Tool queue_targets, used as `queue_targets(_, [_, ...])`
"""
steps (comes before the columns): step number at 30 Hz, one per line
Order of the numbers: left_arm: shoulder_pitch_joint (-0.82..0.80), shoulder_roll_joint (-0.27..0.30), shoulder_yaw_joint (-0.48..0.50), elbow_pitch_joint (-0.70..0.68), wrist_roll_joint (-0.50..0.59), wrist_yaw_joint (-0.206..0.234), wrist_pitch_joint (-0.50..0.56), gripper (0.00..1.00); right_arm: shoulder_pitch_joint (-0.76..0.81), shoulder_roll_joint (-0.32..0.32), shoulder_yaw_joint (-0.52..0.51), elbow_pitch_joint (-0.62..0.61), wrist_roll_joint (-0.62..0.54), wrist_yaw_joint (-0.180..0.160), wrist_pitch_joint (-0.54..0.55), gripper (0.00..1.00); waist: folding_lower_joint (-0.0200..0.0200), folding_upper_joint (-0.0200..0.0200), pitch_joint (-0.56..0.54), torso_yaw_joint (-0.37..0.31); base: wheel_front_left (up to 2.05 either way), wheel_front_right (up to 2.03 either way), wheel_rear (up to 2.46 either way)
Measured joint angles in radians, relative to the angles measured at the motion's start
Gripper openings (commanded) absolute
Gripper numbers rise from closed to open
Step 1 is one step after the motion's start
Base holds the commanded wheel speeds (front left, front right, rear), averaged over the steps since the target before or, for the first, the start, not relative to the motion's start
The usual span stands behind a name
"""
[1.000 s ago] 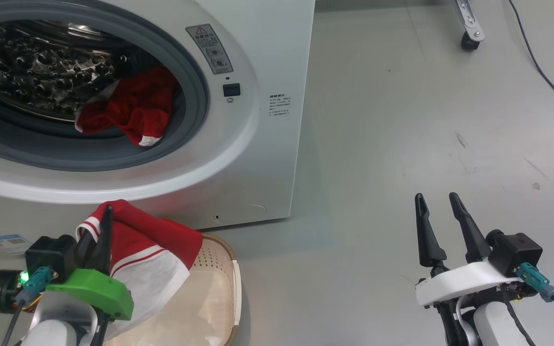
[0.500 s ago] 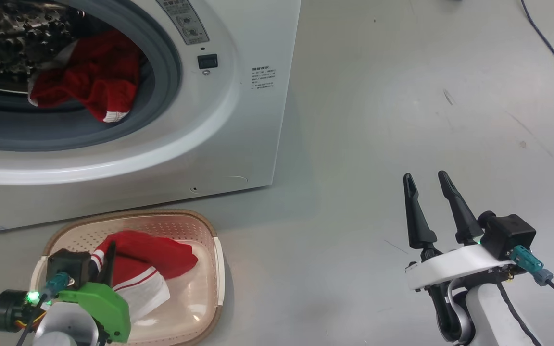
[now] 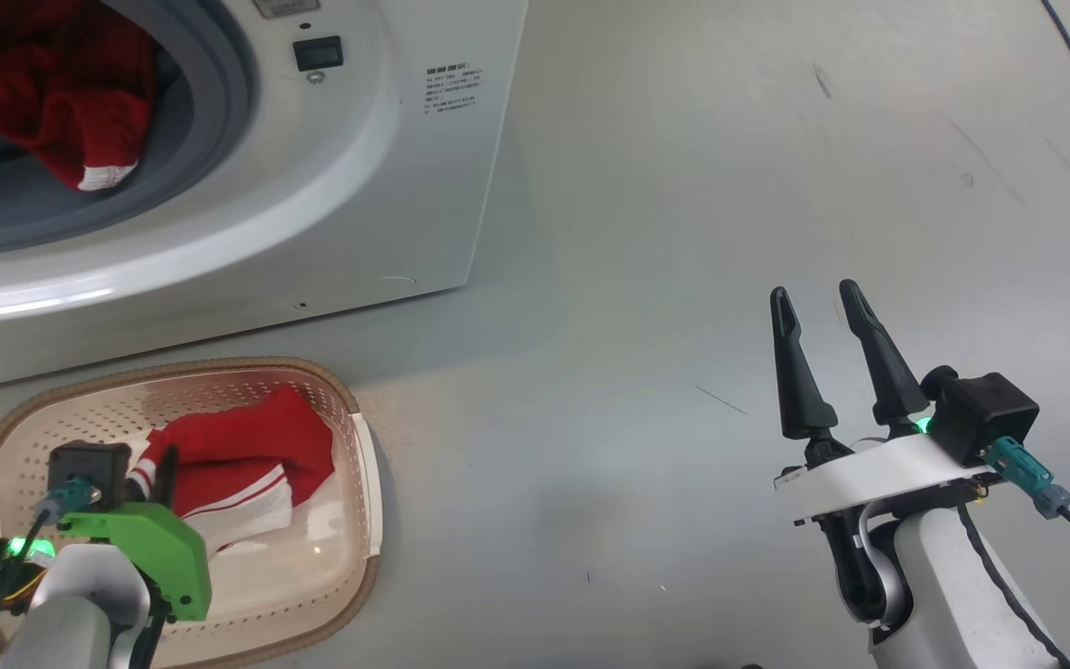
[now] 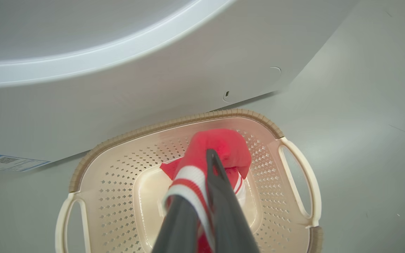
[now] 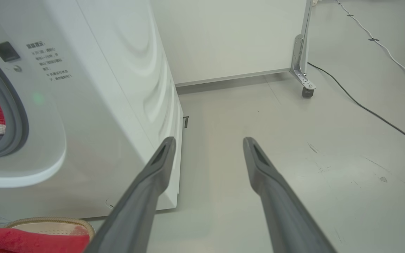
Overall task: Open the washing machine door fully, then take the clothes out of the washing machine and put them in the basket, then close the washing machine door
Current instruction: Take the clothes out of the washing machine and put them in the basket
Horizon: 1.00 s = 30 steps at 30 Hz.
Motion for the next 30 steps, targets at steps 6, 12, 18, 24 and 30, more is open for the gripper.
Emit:
queue_targets(6, [-0.020,-0.003,0.074,0.114,-0.060,0.035,0.012,0.00,-0.016,0.001,-0.004,-0.004,0.000,0.000,0.000,1.00,0.0000,0.0000,0.047,-0.022,0.00,0.00,0.00])
queue_targets(12, [-0.055,-0.012,0.116,0.173,-0.102,0.047,0.013,0.00,-0.018,0.002,-0.005,-0.003,0.000,0.000,0.000,1.00,0.0000,0.0000,0.068,-0.029,0.00,0.00,0.00])
queue_targets(18, [-0.085,-0.011,0.107,0.233,-0.098,0.048,0.000,0.28,-0.037,0.002,-0.004,-0.003,0.002,0.000,0.000,1.00,0.0000,0.0000,0.079,-0.027,0.00,0.00,0.00])
queue_targets(24, [-0.097,-0.013,0.096,0.288,-0.098,0.048,-0.011,1.00,-0.042,0.002,-0.004,-0.002,0.005,0.000,0.000,1.00,0.0000,0.0000,0.082,-0.021,0.00,0.00,0.00])
queue_targets(30, [-0.117,-0.019,0.064,0.332,-0.069,0.043,-0.044,1.00,-0.051,0.002,-0.010,0.009,0.005,0.000,0.000,1.00,0.0000,0.0000,0.063,-0.010,0.00,0.00,0.00])
